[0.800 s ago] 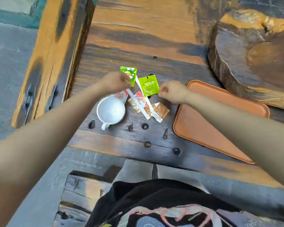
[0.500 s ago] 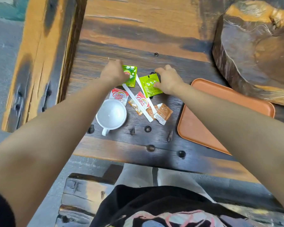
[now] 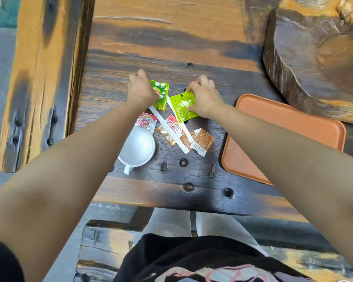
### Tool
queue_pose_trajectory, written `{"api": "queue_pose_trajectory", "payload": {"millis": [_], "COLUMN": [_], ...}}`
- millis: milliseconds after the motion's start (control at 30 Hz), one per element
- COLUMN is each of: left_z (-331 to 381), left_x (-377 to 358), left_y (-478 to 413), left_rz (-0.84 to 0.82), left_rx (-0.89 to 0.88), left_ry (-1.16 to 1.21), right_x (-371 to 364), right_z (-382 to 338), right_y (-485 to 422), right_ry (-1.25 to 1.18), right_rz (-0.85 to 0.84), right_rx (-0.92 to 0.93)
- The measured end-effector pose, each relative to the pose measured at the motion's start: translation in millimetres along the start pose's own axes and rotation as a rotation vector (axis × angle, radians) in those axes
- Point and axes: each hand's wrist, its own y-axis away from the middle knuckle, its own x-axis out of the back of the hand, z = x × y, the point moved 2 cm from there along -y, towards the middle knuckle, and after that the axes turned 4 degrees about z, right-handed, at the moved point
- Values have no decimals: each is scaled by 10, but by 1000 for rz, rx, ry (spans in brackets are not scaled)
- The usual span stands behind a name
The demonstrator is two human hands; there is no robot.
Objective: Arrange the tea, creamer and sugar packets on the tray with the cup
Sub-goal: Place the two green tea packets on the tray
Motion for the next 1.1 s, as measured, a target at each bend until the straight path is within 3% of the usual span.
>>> {"api": "queue_pose_trajectory", "payload": {"millis": [267,500,767,933,1100], "left_z": [-8,53,155,215,312], "left_x": [-10,26,92,57,-2], "left_y": [110,217,332,445,610], "left_rz": [13,39,164,132,61], "left_rx": [-4,-8,-32,-39,-20], "left_ry": [126,263,335,395,537], "right_x": [-21,-79,-155,-149,-84], "right_z": [68,120,167,206,326], "right_y": [28,43,108,195,338], "right_ry": [-168,-170,-222,-321,-324], "right_rz": [11,-70,37,96,67], "right_rx": [-45,-103,-195,-352,-371]}}
